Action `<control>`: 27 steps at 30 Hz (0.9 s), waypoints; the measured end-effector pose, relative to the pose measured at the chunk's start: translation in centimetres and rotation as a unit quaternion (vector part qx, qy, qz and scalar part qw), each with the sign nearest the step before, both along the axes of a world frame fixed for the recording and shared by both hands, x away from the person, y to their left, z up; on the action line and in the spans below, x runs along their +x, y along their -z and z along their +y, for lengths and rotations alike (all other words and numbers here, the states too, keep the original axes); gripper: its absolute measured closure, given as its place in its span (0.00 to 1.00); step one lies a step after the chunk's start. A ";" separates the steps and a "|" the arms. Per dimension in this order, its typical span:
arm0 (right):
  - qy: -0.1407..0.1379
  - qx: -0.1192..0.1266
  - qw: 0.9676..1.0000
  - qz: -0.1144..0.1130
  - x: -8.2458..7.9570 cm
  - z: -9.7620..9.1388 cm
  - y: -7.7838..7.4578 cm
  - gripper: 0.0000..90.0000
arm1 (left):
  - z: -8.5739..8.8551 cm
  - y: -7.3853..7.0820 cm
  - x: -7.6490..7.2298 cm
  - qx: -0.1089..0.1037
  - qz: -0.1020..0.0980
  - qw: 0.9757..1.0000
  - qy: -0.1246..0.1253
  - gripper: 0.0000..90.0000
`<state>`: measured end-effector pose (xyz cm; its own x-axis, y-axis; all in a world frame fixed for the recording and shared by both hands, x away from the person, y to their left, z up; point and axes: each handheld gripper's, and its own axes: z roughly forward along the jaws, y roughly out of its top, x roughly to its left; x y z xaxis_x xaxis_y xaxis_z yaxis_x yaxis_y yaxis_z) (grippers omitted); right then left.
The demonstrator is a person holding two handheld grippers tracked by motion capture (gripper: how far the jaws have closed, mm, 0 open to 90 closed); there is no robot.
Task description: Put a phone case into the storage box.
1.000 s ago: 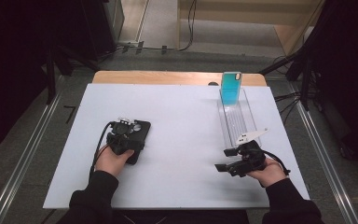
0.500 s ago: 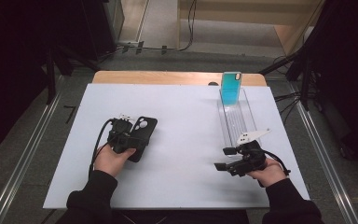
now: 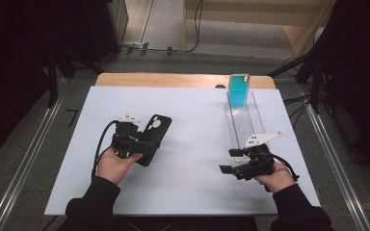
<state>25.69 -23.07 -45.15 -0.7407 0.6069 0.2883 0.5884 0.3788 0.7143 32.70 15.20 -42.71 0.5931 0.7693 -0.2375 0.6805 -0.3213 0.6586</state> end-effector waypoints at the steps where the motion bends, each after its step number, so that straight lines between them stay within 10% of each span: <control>1: -0.001 0.000 1.000 -0.005 0.0 0.1 -0.2 0.23 | -0.2 -0.1 -0.2 -0.002 -0.003 1.000 0.005 0.17; 27: 0.049 0.048 0.998 -0.003 0.7 2.7 -3.7 0.24 | -4.3 0.2 -3.9 -0.035 -0.099 0.993 0.045 0.17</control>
